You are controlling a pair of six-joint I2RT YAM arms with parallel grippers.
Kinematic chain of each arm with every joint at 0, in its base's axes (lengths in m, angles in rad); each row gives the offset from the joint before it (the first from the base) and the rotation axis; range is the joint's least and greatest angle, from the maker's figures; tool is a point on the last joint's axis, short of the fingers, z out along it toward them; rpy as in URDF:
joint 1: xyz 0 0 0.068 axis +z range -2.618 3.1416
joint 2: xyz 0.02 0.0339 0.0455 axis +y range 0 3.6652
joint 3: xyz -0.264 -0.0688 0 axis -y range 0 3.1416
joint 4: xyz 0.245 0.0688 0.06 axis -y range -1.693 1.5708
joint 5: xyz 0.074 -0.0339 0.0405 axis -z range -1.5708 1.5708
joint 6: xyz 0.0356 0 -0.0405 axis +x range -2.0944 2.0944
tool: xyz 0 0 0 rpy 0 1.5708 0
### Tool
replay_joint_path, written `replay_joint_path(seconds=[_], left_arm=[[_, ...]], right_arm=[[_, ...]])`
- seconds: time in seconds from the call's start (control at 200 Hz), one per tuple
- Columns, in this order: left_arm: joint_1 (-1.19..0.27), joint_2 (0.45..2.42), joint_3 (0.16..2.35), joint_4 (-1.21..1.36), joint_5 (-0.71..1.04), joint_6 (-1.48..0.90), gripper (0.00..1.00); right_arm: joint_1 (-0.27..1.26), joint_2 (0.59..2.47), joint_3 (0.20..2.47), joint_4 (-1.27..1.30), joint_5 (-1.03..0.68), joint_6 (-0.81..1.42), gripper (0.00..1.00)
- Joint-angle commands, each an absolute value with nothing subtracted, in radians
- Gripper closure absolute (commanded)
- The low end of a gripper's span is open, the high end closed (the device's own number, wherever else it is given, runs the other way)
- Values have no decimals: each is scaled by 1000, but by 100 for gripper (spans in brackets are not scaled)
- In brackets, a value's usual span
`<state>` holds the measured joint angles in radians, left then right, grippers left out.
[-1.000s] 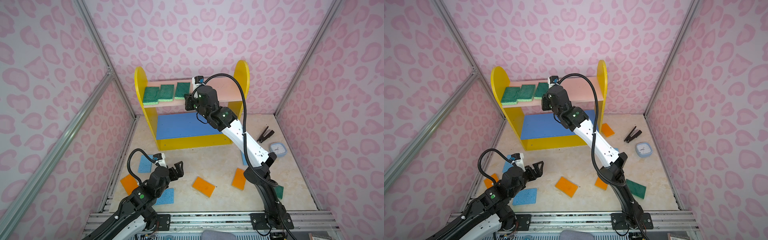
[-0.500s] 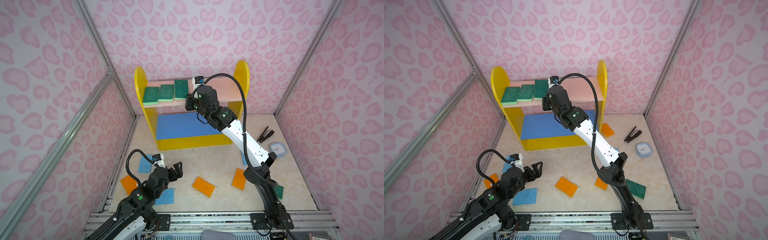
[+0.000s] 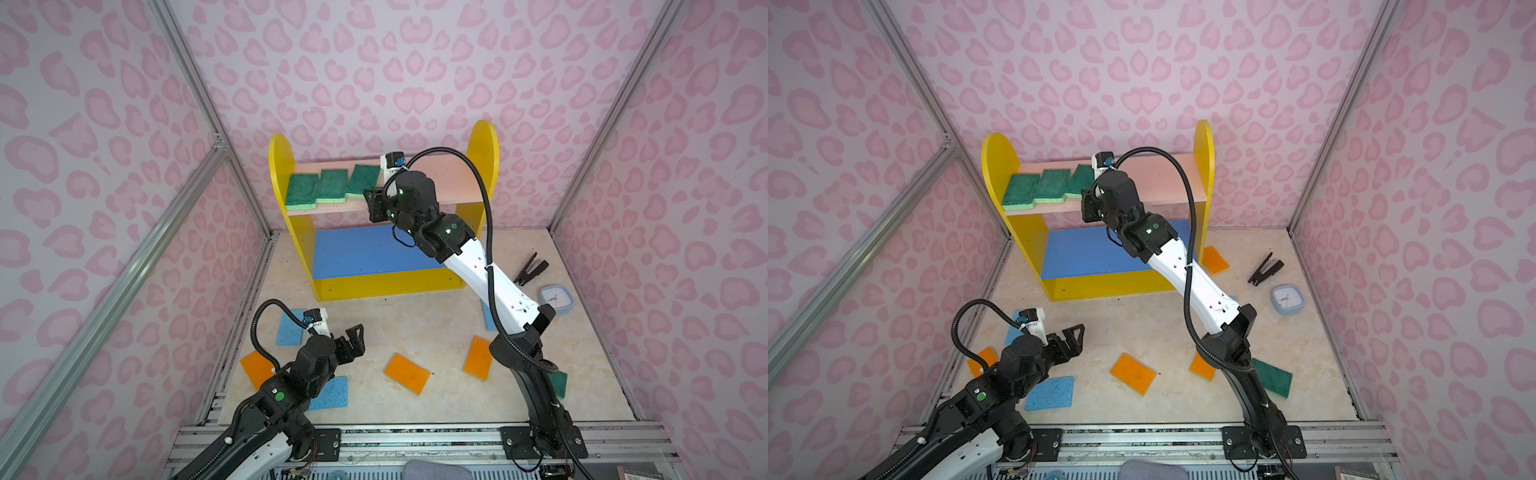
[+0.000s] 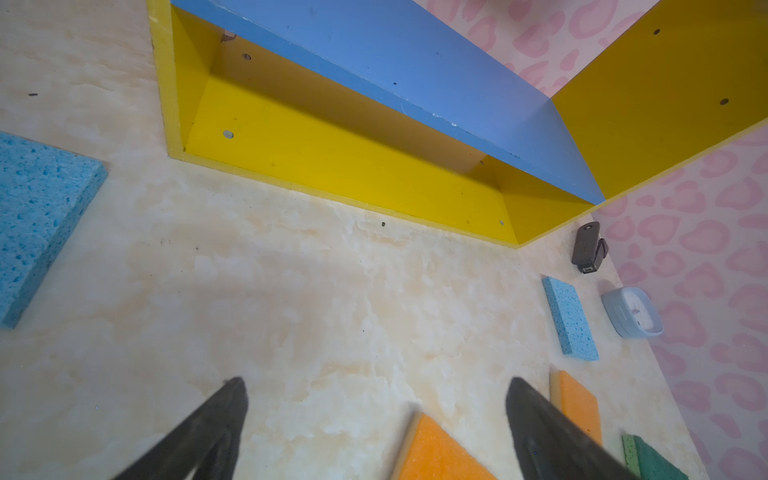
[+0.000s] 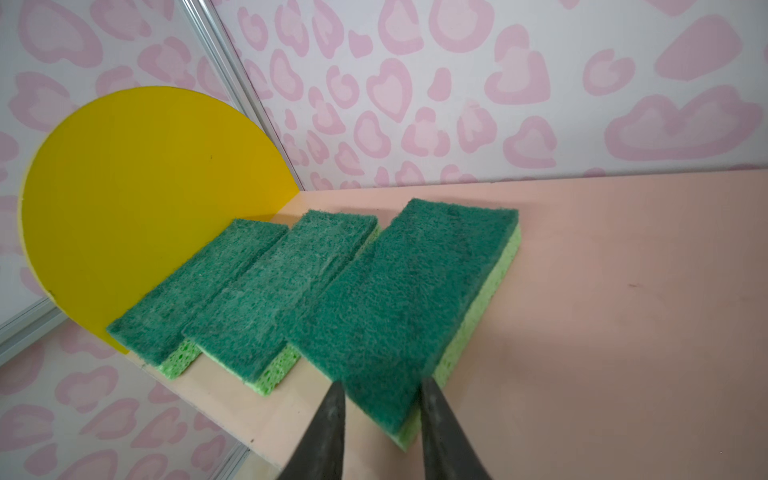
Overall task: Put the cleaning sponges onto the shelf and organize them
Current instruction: 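Open the right gripper and push the sponge against the others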
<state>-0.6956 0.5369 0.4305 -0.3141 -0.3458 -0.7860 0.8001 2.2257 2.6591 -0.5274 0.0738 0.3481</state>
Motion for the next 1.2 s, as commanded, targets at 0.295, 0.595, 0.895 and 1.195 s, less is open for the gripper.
replay_joint_path(seconds=[0.295,0.595,0.895,1.195], left_arm=[[-696,528,447,-336,-371,-790,2],[-696,550,459,-329,-373,-786,2],[-696,569,476,-329,-380,-778,2],[-688,562,502,-346,-387,-764,2]], right_arm=[[751,2243,2640,-534,-41,356,80],[728,2202,2579,-521,-43,340,88],[713,2192,2574,-522,-68,338,88],[726,2198,2558,-496,-127,351,85]])
